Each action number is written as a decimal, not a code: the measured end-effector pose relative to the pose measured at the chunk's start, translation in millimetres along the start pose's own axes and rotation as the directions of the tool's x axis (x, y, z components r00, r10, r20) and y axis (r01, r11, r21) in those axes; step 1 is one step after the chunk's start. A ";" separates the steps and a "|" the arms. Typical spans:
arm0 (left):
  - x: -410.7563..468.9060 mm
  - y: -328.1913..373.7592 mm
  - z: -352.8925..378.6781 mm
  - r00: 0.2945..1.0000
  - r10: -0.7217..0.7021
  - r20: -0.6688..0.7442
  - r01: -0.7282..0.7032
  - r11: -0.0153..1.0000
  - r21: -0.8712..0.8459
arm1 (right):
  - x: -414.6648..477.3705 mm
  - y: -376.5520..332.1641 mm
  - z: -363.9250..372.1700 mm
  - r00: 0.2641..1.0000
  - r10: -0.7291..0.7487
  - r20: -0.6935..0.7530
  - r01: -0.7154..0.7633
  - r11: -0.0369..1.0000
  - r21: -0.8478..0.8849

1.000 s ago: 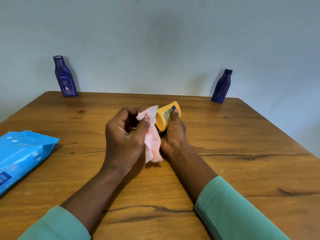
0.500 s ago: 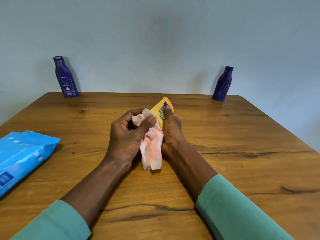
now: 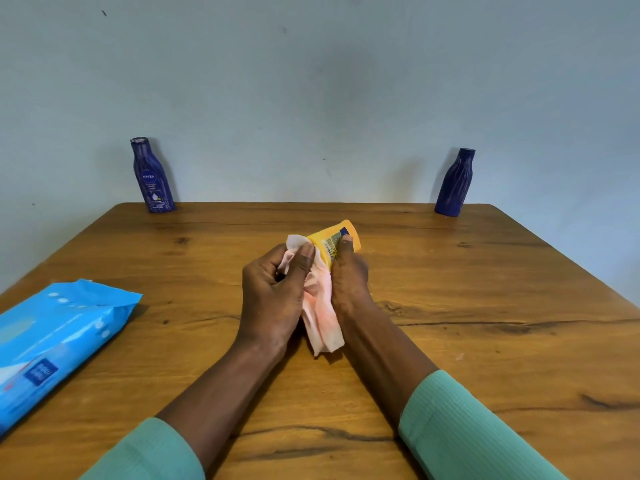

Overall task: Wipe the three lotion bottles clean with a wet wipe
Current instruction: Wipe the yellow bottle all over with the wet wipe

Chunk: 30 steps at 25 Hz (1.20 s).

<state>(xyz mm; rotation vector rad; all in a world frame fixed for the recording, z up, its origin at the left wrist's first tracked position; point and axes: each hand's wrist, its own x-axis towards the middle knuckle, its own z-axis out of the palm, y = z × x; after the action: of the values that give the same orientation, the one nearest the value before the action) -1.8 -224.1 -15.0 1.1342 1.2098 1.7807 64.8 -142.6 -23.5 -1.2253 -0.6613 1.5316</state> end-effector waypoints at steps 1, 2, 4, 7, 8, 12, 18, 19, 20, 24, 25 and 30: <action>0.5 0.8 0.9 0.999 0.005 0.041 -0.006 1.000 0.029 | 2.0 -1.0 0.0 1.000 0.005 -0.007 -0.005 0.999 0.036; 0.6 1.6 1.1 0.996 0.001 0.085 -0.006 0.998 0.055 | 3.6 -0.5 0.7 1.000 0.019 -0.018 -0.018 0.997 0.071; 1.6 0.2 -0.6 0.989 -0.004 0.146 -0.006 0.997 0.073 | 5.6 0.1 0.8 1.000 0.007 -0.019 -0.005 0.995 0.103; 2.9 1.8 -1.0 0.998 -0.030 0.053 0.031 0.999 -0.023 | -2.4 1.5 -0.1 0.999 -0.036 -0.002 0.036 0.998 0.045; 3.5 2.0 -1.2 0.997 -0.074 0.001 0.074 0.992 -0.106 | -4.3 1.2 -0.2 0.998 -0.063 -0.013 0.063 0.998 0.008; 7.3 4.7 -10.4 0.993 -0.102 -0.066 0.092 0.986 -0.136 | -3.9 -2.1 -2.4 0.961 -0.276 -0.038 0.272 0.959 -0.080; 9.0 -0.4 -17.6 0.992 -0.030 0.120 0.009 0.985 0.171 | -20.2 -7.8 -9.7 0.829 -0.559 0.024 0.557 0.819 -0.138; 9.8 -1.2 -17.0 0.997 -0.017 0.069 0.004 0.980 0.197 | -24.8 -7.3 -9.2 0.798 -0.600 0.054 0.600 0.783 -0.164; 10.5 -1.0 -16.7 1.000 -0.007 -0.013 0.009 0.980 0.199 | -29.5 -6.0 -8.0 0.769 -0.632 0.098 0.638 0.745 -0.195; 17.2 -0.4 -23.6 0.960 -0.077 -0.269 0.111 0.987 0.115 | -41.8 3.5 -3.1 0.672 -0.694 0.258 0.740 0.621 -0.258; 15.6 2.7 -23.2 0.962 -0.065 -0.266 0.105 0.985 0.138 | -43.4 2.2 -3.0 0.665 -0.698 0.266 0.746 0.613 -0.258; 6.4 3.9 -16.2 0.996 0.050 0.070 -0.073 0.925 0.373 | -24.5 -4.0 -9.2 0.780 -0.603 0.168 0.624 0.769 -0.138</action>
<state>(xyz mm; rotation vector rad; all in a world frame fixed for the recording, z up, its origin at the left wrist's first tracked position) -19.4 -225.2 -12.5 1.4436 1.5379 1.5858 73.9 -165.6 -14.1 -0.9176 -1.1767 0.9958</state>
